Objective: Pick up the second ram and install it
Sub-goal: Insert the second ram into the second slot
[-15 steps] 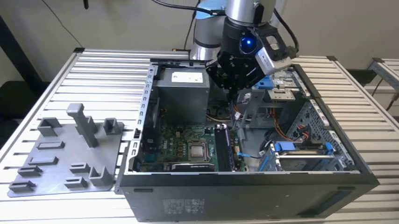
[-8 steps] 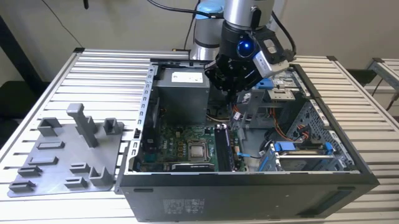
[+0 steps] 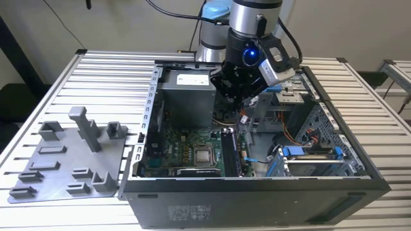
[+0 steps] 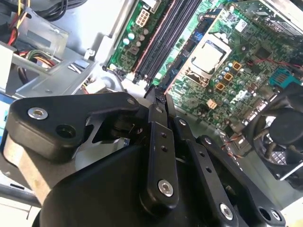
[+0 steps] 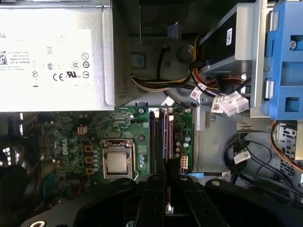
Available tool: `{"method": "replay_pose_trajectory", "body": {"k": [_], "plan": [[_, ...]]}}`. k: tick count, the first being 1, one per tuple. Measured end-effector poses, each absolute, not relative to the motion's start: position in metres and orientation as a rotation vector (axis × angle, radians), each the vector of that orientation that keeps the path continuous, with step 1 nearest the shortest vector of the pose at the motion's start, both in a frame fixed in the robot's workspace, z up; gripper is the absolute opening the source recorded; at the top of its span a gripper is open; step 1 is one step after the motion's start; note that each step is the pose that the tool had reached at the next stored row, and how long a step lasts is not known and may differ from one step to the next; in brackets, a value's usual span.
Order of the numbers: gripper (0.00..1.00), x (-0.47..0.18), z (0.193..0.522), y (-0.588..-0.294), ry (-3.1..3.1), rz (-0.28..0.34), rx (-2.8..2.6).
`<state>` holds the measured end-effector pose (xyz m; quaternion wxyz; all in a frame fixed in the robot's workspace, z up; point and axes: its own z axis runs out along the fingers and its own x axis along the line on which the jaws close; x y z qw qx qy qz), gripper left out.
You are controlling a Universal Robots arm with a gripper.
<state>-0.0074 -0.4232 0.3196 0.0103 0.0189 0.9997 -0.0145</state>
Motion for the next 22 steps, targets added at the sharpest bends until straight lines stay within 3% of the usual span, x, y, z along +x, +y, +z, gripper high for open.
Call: {"method": "replay_pose_trajectory", "body": {"k": [22], "plan": [[0.14, -0.008, 0.288, -0.424, 3.108, -0.050, 0.059]]}}
